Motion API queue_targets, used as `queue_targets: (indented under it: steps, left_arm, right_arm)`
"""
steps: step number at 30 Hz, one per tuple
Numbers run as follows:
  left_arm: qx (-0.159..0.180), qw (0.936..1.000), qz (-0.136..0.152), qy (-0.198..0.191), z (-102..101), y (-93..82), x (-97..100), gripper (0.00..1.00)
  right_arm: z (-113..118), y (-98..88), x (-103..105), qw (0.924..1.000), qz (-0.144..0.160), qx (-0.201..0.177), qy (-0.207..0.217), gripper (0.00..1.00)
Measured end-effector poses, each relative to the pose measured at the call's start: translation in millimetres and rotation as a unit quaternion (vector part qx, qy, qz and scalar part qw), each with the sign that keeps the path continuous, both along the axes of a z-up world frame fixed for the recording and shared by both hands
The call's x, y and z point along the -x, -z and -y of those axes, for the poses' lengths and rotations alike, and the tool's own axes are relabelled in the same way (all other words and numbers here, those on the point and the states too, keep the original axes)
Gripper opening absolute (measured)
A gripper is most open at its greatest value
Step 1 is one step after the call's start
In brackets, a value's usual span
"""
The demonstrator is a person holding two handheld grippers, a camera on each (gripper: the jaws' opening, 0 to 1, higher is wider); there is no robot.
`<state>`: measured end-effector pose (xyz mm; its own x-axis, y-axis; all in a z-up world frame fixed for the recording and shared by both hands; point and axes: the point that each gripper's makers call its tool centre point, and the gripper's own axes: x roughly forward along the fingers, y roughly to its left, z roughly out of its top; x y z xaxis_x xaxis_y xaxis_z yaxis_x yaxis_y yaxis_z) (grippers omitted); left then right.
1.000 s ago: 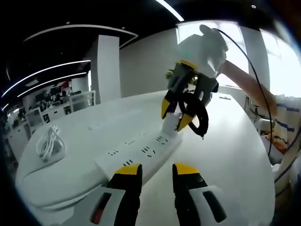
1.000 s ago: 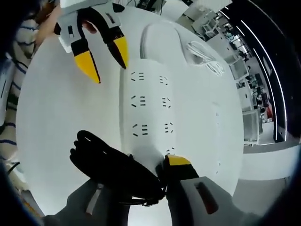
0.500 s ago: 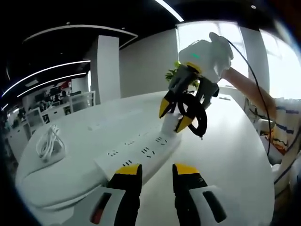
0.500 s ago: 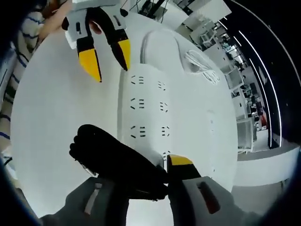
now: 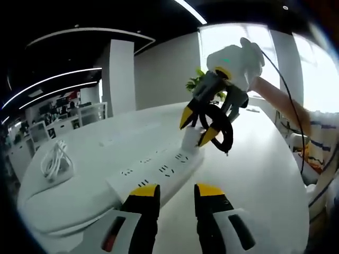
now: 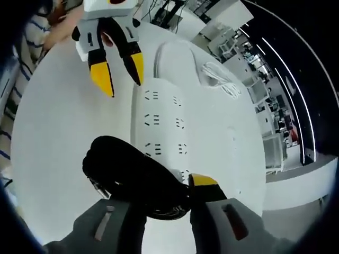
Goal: Straighten the power strip on the desk, plug the charger into it
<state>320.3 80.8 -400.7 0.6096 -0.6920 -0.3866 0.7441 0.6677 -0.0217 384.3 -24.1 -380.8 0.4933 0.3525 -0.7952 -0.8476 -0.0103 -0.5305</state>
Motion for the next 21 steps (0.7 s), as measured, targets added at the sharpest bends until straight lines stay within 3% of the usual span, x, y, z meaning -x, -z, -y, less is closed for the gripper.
queue_targets:
  steps: [21]
  left_arm:
    - [-0.003,1.0000,-0.001,-0.001,-0.6,1.0,0.0,0.26]
  right_arm:
    - [1.7,-9.1,4.8,0.9948,0.020,-0.100,0.010,0.30]
